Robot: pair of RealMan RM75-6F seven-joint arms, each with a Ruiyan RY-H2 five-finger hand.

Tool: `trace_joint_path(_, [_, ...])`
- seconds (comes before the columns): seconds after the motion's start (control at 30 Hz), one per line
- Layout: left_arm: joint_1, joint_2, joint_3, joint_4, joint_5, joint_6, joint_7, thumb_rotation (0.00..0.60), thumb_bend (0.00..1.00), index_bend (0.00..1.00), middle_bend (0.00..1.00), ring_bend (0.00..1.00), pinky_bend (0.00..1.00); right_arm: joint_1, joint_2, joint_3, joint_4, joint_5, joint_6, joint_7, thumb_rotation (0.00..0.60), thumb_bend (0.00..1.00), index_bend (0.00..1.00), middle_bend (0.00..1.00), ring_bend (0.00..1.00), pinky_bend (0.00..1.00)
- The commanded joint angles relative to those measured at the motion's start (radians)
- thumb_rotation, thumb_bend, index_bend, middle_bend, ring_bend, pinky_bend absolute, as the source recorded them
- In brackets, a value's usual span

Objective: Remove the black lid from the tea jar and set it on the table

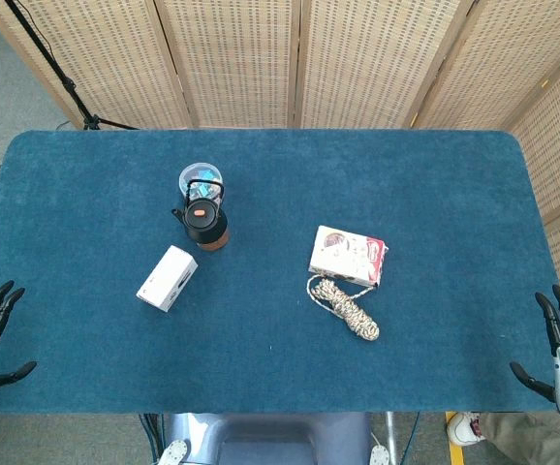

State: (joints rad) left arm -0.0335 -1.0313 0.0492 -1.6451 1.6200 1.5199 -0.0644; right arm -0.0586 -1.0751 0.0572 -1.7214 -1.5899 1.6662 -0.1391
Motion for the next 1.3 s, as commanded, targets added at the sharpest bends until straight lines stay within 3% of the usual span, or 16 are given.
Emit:
trace_joint_path(0.03, [0.001,0.000,0.000,0.001,0.000,0.001,-0.001,0.600,0.05,0.00,0.00,0.00,0.00,0.000,0.001,-0.001,-0.001,-0.001,-0.002,0.001,0.600,0.00,0.00,0.00,0.00,0.00])
trace_joint_path(0.3, [-0.023,0.005,-0.018,-0.021,-0.010,-0.021,-0.019,0.600,0.05,0.00,0.00,0.00,0.00,-0.001,0.005,-0.004,-0.006,-0.006,-0.002,0.006,0.600,0.00,0.00,0.00,0.00,0.00])
trace_joint_path(0.53, [-0.154,0.051,-0.121,-0.137,-0.085,-0.149,0.033,0.600,0.08,0.07,0.00,0.00,0.00,0.000,0.006,-0.007,-0.013,-0.010,-0.007,-0.001,0.600,0.00,0.00,0.00,0.00,0.00])
trace_joint_path(0.83, [-0.389,0.029,-0.307,-0.195,-0.326,-0.377,0.137,0.600,0.28,0.38,0.00,0.00,0.00,0.016,0.001,0.005,-0.011,0.032,-0.046,-0.006,0.600,0.00,0.00,0.00,0.00,0.00])
trace_joint_path(1.07, [-0.575,-0.083,-0.419,-0.136,-0.576,-0.460,0.339,0.600,0.34,0.43,0.00,0.00,0.00,0.038,-0.008,0.023,0.001,0.089,-0.097,-0.018,0.600,0.00,0.00,0.00,0.00,0.00])
trace_joint_path(1.3, [-0.742,-0.205,-0.451,-0.023,-0.820,-0.527,0.502,0.600,0.35,0.45,0.00,0.00,0.00,0.054,-0.012,0.035,0.008,0.133,-0.130,-0.026,0.600,0.00,0.00,0.00,0.00,0.00])
